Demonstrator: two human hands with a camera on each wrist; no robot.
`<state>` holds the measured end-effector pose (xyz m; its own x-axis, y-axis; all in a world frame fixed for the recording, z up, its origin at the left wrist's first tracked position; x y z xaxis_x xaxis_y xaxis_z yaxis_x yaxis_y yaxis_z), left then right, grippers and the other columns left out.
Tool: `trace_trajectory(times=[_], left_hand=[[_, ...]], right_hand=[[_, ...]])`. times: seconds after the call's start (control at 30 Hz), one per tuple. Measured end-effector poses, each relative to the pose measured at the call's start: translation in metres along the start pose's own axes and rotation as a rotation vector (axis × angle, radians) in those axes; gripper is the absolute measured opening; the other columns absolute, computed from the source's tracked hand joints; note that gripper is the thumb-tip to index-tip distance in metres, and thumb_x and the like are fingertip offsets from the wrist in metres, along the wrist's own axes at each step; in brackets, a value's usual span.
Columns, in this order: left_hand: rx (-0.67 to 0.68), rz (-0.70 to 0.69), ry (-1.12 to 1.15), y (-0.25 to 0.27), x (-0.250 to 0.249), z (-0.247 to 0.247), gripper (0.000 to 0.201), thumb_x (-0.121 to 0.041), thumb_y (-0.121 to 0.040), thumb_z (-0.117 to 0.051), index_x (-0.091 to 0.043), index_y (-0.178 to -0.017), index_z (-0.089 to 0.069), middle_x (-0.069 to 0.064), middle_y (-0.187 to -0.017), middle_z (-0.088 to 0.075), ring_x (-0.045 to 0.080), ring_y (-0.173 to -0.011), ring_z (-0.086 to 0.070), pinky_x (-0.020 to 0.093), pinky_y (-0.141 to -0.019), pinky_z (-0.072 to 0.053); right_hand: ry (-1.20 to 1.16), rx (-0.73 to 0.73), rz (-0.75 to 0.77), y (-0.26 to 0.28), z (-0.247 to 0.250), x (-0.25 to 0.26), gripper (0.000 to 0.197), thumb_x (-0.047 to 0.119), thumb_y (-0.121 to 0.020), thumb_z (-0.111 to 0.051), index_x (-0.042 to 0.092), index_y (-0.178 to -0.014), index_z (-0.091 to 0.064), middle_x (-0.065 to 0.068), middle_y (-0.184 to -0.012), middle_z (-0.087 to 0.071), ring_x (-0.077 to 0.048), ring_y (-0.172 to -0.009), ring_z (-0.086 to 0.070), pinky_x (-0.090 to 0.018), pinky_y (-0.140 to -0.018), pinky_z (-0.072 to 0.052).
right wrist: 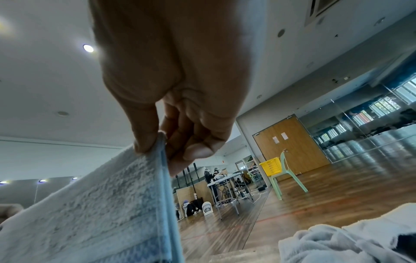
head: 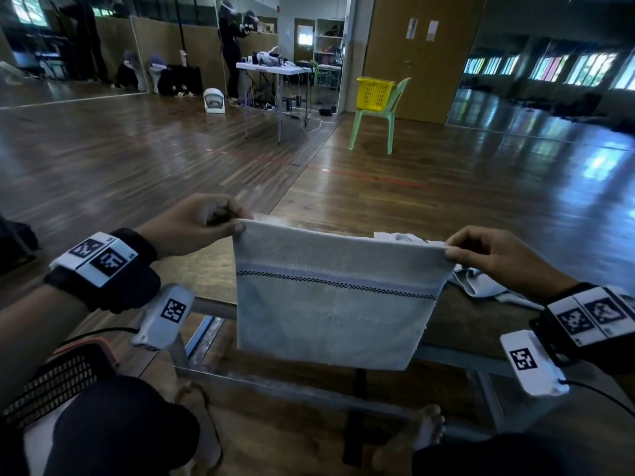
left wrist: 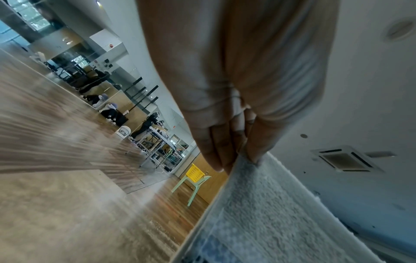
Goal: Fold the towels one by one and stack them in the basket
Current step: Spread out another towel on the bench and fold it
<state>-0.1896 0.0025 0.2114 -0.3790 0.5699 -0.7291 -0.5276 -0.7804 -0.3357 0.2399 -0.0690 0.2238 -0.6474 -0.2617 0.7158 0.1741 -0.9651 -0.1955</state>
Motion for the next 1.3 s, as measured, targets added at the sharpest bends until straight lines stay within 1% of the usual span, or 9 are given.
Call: trace_trajectory(times=[0.1,0.2,0.27,0.33,0.57,0.7,0.9,1.07,1.3], left_hand=[[0.028,0.044,0.044,0.001,0.008,-0.002,0.071,-0.069,-0.065,-0.064,-0.009,-0.104,-0.063,0.006,-0.102,-0.07,0.011,-0.094,-0.066,0.02,-0.082,-0.052],[0.061,0.1,0.041,-0.002,0.02,-0.007,0.047,-0.05,-0.077,-0.066,-0.011,-0.103,-0.063,0.01,-0.098,-0.071,0.012,-0.095,-0.065,0.025,-0.086,-0.051],[0.051,0.129,-0.047,-0.011,0.029,-0.01,0.015,-0.019,-0.086,-0.062,-0.016,-0.1,-0.062,0.01,-0.101,-0.07,0.014,-0.096,-0.064,0.032,-0.09,-0.049],[0.017,0.142,-0.144,-0.023,0.038,-0.011,0.017,-0.004,-0.087,-0.058,-0.017,-0.098,-0.063,0.01,-0.103,-0.069,0.016,-0.096,-0.064,0.034,-0.09,-0.05],[-0.412,-0.131,-0.491,-0.073,0.029,0.005,0.013,0.0,-0.085,-0.057,-0.001,-0.093,-0.067,0.007,-0.08,-0.062,0.024,-0.072,-0.059,0.026,-0.065,-0.037],[-0.521,-0.18,-0.399,-0.081,0.014,0.017,0.022,-0.011,-0.084,-0.054,-0.032,-0.084,-0.061,-0.007,-0.077,-0.064,0.002,-0.067,-0.055,0.02,-0.064,-0.043],[-0.184,0.02,-0.264,-0.047,0.05,-0.007,0.007,-0.027,-0.086,-0.057,-0.034,-0.084,-0.06,-0.024,-0.079,-0.064,-0.003,-0.072,-0.057,0.019,-0.069,-0.044],[0.154,0.212,-0.277,-0.012,0.102,-0.061,0.004,-0.031,-0.087,-0.061,-0.028,-0.089,-0.059,-0.007,-0.088,-0.064,0.008,-0.08,-0.06,0.019,-0.069,-0.046],[0.143,0.325,-0.331,-0.007,0.164,-0.11,0.005,-0.018,-0.09,-0.059,-0.016,-0.094,-0.062,0.002,-0.089,-0.065,0.02,-0.083,-0.06,0.023,-0.066,-0.04]], right_hand=[[-0.051,0.068,-0.019,-0.002,-0.009,-0.006,0.008,0.01,-0.084,-0.064,0.01,-0.091,-0.064,-0.005,-0.085,-0.067,0.003,-0.07,-0.062,-0.013,-0.065,-0.05],[-0.049,0.111,-0.015,-0.009,-0.012,-0.019,0.04,0.052,-0.067,-0.072,0.024,-0.096,-0.067,-0.006,-0.094,-0.071,-0.012,-0.085,-0.066,-0.028,-0.076,-0.053],[-0.028,0.104,-0.021,-0.02,-0.016,-0.025,0.023,0.036,-0.074,-0.072,0.024,-0.094,-0.068,-0.002,-0.091,-0.072,-0.011,-0.084,-0.066,-0.03,-0.078,-0.053],[0.009,0.028,-0.024,-0.036,-0.019,-0.03,0.011,0.011,-0.082,-0.068,0.021,-0.087,-0.068,0.006,-0.082,-0.071,0.002,-0.07,-0.063,-0.023,-0.071,-0.048],[0.165,-0.332,0.07,-0.087,0.001,-0.02,0.014,0.012,-0.081,-0.07,0.02,-0.092,-0.068,-0.001,-0.082,-0.067,0.015,-0.062,-0.056,-0.001,-0.063,-0.042],[0.062,-0.439,0.156,-0.097,0.013,-0.008,0.014,0.009,-0.083,-0.068,0.018,-0.094,-0.066,-0.006,-0.087,-0.066,0.001,-0.071,-0.057,-0.014,-0.073,-0.047],[0.022,-0.174,0.077,-0.067,-0.017,-0.042,0.029,-0.002,-0.082,-0.065,0.027,-0.08,-0.065,0.023,-0.07,-0.067,0.006,-0.065,-0.058,-0.009,-0.066,-0.047],[0.076,0.124,-0.111,-0.034,-0.069,-0.103,0.019,0.01,-0.083,-0.068,0.029,-0.08,-0.067,0.012,-0.077,-0.068,0.001,-0.07,-0.061,-0.02,-0.07,-0.048],[0.144,0.151,-0.256,-0.034,-0.122,-0.156,0.004,0.018,-0.086,-0.064,0.02,-0.089,-0.063,0.003,-0.09,-0.068,-0.012,-0.084,-0.064,-0.034,-0.08,-0.051]])
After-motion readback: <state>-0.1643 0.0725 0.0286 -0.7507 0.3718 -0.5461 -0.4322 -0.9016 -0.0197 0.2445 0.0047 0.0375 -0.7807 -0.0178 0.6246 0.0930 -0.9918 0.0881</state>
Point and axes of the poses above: each hand's wrist, its own y-axis away from the middle knuckle, its own z-axis out of the back of the hand, x = y × z, the point moved 2 cm from there along -y, towards the middle knuckle
